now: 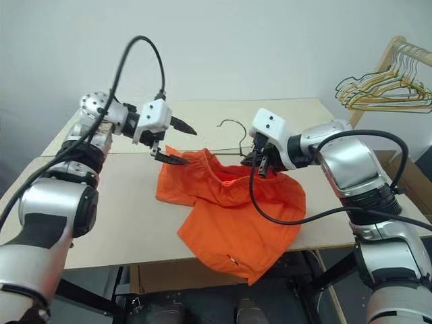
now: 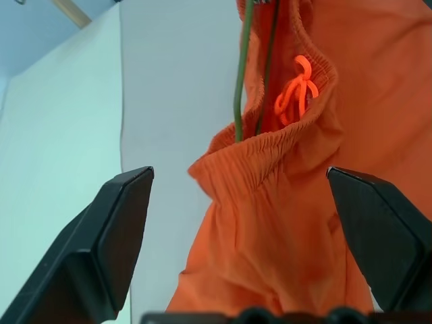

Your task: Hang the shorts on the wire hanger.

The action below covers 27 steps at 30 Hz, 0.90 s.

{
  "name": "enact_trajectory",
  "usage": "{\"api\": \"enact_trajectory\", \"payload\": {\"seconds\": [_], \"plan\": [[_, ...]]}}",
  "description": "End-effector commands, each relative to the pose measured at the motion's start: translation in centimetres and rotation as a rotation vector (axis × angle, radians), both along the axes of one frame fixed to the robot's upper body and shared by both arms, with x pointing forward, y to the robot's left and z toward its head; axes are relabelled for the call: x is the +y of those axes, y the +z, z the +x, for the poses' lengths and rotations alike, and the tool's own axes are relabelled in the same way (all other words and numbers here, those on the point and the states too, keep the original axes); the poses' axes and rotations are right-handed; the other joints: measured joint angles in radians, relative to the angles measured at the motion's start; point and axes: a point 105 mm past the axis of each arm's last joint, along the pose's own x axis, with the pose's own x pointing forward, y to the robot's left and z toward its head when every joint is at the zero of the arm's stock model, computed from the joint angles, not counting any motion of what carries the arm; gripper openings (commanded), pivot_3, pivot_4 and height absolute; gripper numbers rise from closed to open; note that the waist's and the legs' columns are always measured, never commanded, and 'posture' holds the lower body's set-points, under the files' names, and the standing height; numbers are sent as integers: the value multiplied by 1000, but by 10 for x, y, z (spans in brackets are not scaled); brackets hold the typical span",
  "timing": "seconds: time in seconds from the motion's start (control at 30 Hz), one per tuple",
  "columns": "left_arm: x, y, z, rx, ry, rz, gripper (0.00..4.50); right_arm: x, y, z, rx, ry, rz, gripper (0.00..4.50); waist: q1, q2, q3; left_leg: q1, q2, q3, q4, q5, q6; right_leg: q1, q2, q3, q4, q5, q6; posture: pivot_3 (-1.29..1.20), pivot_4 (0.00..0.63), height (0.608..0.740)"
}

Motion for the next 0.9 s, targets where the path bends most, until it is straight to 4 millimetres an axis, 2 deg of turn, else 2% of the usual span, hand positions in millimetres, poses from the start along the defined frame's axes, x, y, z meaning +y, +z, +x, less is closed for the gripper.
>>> {"api": "enact_trajectory", "payload": {"seconds": [0.03, 0.27, 0.43, 0.53, 0.63, 0.77, 0.87, 0.9], "plan": [[-6, -2, 5, -42, 19, 48, 4460, 7, 25, -6, -79, 46, 24, 0, 1, 0, 0, 0, 0, 0, 0, 0, 0, 0, 0, 0, 0, 0, 0, 20, 0, 740], [-10, -21, 16, -83, 89, 155, 4460, 11, 28, -11, -82, 73, 30, 0, 3, 0, 0, 0, 0, 0, 0, 0, 0, 0, 0, 0, 0, 0, 0, 12, 0, 740], [-15, -22, 17, -96, 93, 144, 4460, 13, 30, -13, -84, 85, 36, 0, 2, 0, 0, 0, 0, 0, 0, 0, 0, 0, 0, 0, 0, 0, 0, 15, 0, 740], [-24, -21, 13, -84, 49, 114, 4460, 15, 31, -13, -80, 95, 41, 0, 4, 0, 0, 0, 0, 0, 0, 0, 0, 0, 0, 0, 0, 0, 0, 19, 0, 740], [-29, -18, 10, -63, 21, 90, 3880, 17, 32, -13, -75, 97, 43, 0, 4, 0, 0, 0, 0, 0, 0, 0, 0, 0, 0, 0, 0, 0, 0, 19, 0, 740], [-28, -20, 7, -50, -4, 105, 2623, 18, 36, -12, -66, 94, 61, 0, 1, 0, 0, -1, 0, 0, 0, 0, 0, -1, 0, 0, 0, 0, 0, 13, 0, 740], [-26, -21, 7, -43, -1, 109, 1488, 17, 38, -12, -57, 84, 74, 0, 1, 0, 0, -1, 0, 0, 0, 0, 0, -1, 0, 0, 0, 1, -2, 7, 0, 740], [-25, -22, 7, -41, 1, 110, 1251, 16, 38, -12, -55, 80, 75, 0, 1, 0, 0, -1, 0, 0, 0, 0, 0, -1, 0, 0, 0, 1, -2, 6, 0, 740]]}}
